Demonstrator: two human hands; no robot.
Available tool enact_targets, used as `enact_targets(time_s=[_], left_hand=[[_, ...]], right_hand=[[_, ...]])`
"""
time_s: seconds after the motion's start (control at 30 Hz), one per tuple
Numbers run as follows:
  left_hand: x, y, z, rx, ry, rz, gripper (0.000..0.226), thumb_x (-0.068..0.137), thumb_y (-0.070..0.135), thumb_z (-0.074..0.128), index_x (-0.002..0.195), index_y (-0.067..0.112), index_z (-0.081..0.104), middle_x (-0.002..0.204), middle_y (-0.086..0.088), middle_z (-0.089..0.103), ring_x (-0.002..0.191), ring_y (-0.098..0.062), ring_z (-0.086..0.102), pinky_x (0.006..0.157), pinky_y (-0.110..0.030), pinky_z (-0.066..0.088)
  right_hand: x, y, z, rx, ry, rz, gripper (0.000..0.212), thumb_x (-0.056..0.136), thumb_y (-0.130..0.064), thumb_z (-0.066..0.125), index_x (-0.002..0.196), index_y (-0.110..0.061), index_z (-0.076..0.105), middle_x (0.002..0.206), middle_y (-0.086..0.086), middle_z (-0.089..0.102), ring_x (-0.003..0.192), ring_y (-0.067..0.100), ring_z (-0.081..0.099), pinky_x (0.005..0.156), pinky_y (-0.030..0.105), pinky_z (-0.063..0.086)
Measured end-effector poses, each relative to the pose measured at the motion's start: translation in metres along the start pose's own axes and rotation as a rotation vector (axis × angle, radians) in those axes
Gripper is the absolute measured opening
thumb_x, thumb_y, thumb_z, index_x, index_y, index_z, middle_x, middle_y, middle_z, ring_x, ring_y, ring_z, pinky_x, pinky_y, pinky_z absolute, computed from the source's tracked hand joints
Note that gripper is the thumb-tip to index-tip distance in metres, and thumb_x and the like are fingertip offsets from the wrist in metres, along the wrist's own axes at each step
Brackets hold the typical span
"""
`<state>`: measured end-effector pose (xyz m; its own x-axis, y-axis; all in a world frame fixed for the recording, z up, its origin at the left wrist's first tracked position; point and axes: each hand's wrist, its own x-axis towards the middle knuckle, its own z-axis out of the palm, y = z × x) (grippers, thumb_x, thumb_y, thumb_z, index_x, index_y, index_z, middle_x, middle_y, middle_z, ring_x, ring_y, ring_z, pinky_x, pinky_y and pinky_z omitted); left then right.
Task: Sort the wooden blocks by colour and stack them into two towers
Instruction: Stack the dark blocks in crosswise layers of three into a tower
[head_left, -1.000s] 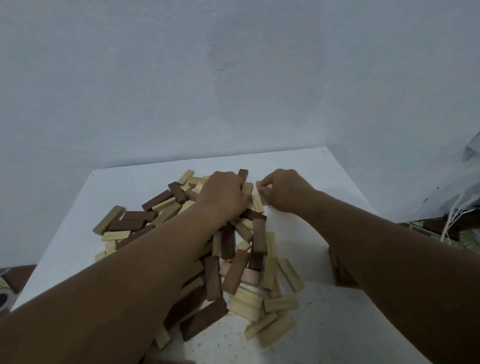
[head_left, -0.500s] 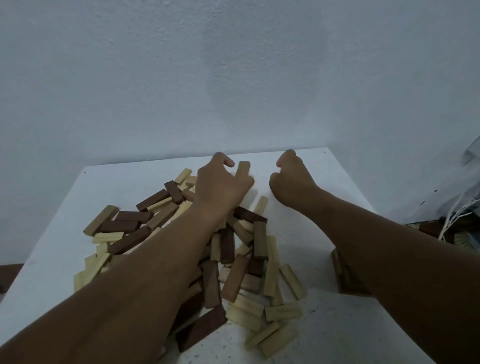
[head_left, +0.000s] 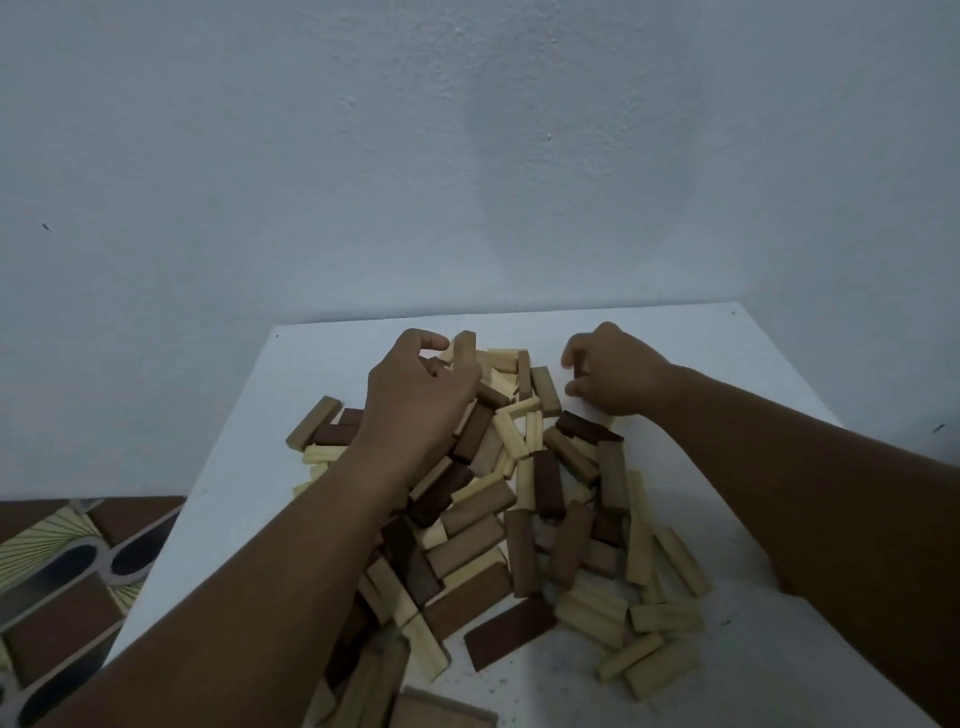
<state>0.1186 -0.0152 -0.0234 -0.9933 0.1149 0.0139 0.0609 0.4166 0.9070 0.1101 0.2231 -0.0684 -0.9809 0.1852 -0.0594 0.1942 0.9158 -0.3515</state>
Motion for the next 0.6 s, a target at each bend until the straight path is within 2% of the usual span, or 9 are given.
enact_targets(time_s=[0.1,0.2,0.3,0.4,0.43,0.53,0.6], left_hand=[[-0.012,0.002,0.000,0.023,-0.023,0.011,0.023,0.088,0.050,0.061,0.103,0.032,0.058,0.086,0.005,0.070,0.073,-0.004,0.062,0.062,-0.025,0.042],[-0.036,0.005,0.009,0.038,-0.070,0.030,0.020,0.087,0.048,0.063,0.099,0.032,0.062,0.082,0.008,0.066,0.073,-0.006,0.065,0.061,-0.024,0.045],[-0.075,0.009,0.017,0.027,-0.097,0.076,0.020,0.087,0.051,0.064,0.095,0.033,0.061,0.076,0.006,0.065,0.067,-0.006,0.064,0.062,-0.027,0.052],[-0.121,0.013,0.026,-0.012,-0.151,0.112,0.016,0.087,0.049,0.063,0.091,0.033,0.062,0.073,0.005,0.064,0.060,0.000,0.058,0.058,-0.020,0.044],[-0.134,0.012,0.030,-0.022,-0.176,0.124,0.015,0.086,0.048,0.062,0.089,0.033,0.063,0.073,0.005,0.064,0.059,0.001,0.056,0.057,-0.017,0.043],[-0.174,0.008,0.046,-0.005,-0.247,0.170,0.014,0.088,0.045,0.065,0.087,0.031,0.064,0.071,0.006,0.062,0.060,0.000,0.055,0.055,-0.014,0.042],[-0.195,0.005,0.059,0.018,-0.293,0.213,0.009,0.089,0.039,0.068,0.086,0.031,0.065,0.070,0.009,0.060,0.062,-0.003,0.056,0.057,-0.017,0.044]], right_hand=[[-0.028,-0.006,-0.016,0.064,0.087,0.023,0.046,0.081,-0.037,0.077,0.121,-0.027,0.057,0.115,0.001,0.054,0.091,0.019,0.059,0.085,0.038,0.052],[-0.077,-0.019,-0.037,0.118,0.127,0.011,0.058,0.077,-0.042,0.080,0.126,-0.027,0.053,0.115,-0.003,0.051,0.098,0.017,0.054,0.084,0.032,0.046],[-0.141,-0.030,-0.050,0.181,0.148,-0.018,0.058,0.070,-0.044,0.083,0.119,-0.027,0.056,0.111,-0.006,0.056,0.095,0.011,0.054,0.081,0.026,0.042],[-0.214,-0.033,-0.055,0.233,0.127,-0.043,0.053,0.068,-0.039,0.086,0.110,-0.030,0.057,0.102,-0.011,0.056,0.076,0.000,0.051,0.066,0.012,0.035],[-0.235,-0.033,-0.054,0.231,0.096,-0.015,0.052,0.067,-0.041,0.086,0.108,-0.032,0.056,0.098,-0.015,0.054,0.073,-0.001,0.050,0.062,0.012,0.034],[-0.290,-0.017,-0.044,0.257,0.022,0.088,0.054,0.067,-0.047,0.085,0.109,-0.038,0.054,0.098,-0.019,0.053,0.079,-0.003,0.052,0.065,0.017,0.040],[-0.312,-0.001,-0.033,0.234,-0.018,0.141,0.056,0.068,-0.050,0.083,0.114,-0.040,0.052,0.110,-0.020,0.052,0.086,-0.002,0.053,0.071,0.018,0.043]])
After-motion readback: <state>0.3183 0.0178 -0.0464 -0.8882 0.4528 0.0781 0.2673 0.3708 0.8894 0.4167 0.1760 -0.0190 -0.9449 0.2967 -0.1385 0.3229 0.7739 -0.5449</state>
